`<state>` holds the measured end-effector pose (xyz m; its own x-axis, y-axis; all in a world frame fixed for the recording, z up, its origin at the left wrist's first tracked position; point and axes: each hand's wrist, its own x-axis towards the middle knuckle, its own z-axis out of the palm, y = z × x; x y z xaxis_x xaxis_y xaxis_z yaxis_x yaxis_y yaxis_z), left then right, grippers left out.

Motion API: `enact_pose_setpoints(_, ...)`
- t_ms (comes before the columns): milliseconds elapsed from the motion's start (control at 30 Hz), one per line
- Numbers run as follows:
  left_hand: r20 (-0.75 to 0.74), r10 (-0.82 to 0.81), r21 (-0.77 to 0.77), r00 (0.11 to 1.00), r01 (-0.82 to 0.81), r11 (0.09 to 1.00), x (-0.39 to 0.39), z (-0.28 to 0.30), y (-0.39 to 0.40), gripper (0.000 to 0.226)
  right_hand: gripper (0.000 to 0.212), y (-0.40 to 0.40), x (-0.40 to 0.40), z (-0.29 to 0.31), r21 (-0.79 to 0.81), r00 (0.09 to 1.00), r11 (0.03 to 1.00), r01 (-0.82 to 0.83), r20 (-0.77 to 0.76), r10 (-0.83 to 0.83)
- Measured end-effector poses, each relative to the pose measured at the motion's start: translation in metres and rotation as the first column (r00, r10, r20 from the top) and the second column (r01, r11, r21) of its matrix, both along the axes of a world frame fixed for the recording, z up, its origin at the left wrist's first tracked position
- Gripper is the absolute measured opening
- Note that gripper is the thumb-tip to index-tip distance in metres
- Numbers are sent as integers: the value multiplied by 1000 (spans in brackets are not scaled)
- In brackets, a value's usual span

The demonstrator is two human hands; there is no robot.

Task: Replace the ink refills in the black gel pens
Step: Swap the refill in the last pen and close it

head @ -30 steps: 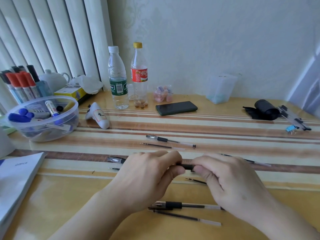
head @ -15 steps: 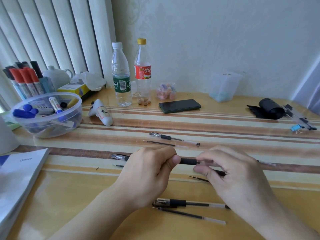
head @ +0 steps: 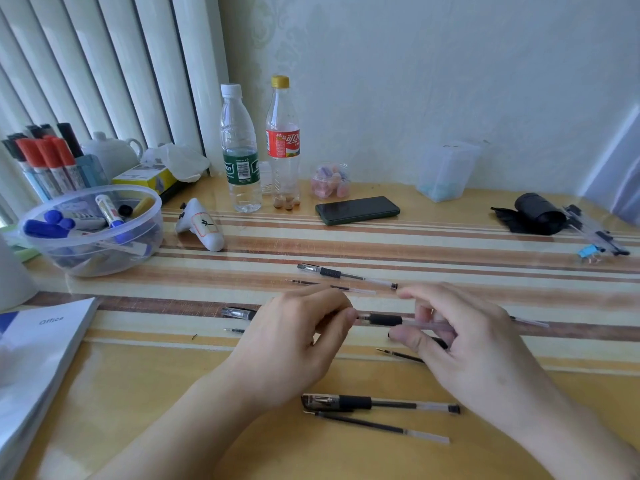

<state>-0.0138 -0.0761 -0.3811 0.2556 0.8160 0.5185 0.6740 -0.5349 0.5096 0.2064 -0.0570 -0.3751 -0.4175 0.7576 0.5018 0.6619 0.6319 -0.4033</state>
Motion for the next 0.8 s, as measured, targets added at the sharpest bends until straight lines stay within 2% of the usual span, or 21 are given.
enact_pose_setpoints(100,29,18,-9,999,-18,1000,-6,3,3,19,30,4,10,5,-27,998,1000,10,64,-9)
enact_pose_setpoints(233,111,129,-30,985,-127,991,-28,8,11,22,26,19,45,17,-124,941,954,274,242,-238)
enact_pose_setpoints(300,135,145,-32,980,-142,989,-32,9,12,22,21,24,60,19,-158,935,926,343,148,-321)
enact_pose_setpoints(367,115,119,-12,986,-119,993,-27,8,11,23,16,21,60,21,-134,955,948,290,-19,-295)
enact_pose_setpoints(467,91,48,7,995,-49,999,-15,4,7,22,24,8,38,21,-157,984,988,-4,-175,-23)
enact_pose_setpoints(533,82,20,18,996,-22,1000,-11,2,6,23,18,5,27,16,-171,982,979,-109,-174,79)
enact_pose_setpoints(600,65,1,25,998,-3,1000,-9,0,6,22,11,8,26,12,-130,991,986,-100,-101,87)
enact_pose_setpoints(700,36,14,41,999,-16,999,-9,-1,6,22,21,14,34,14,-131,1000,991,-10,11,12)
enact_pose_setpoints(800,65,99,59,993,-103,993,-13,-1,8,21,14,30,62,12,-117,972,967,227,90,-217)
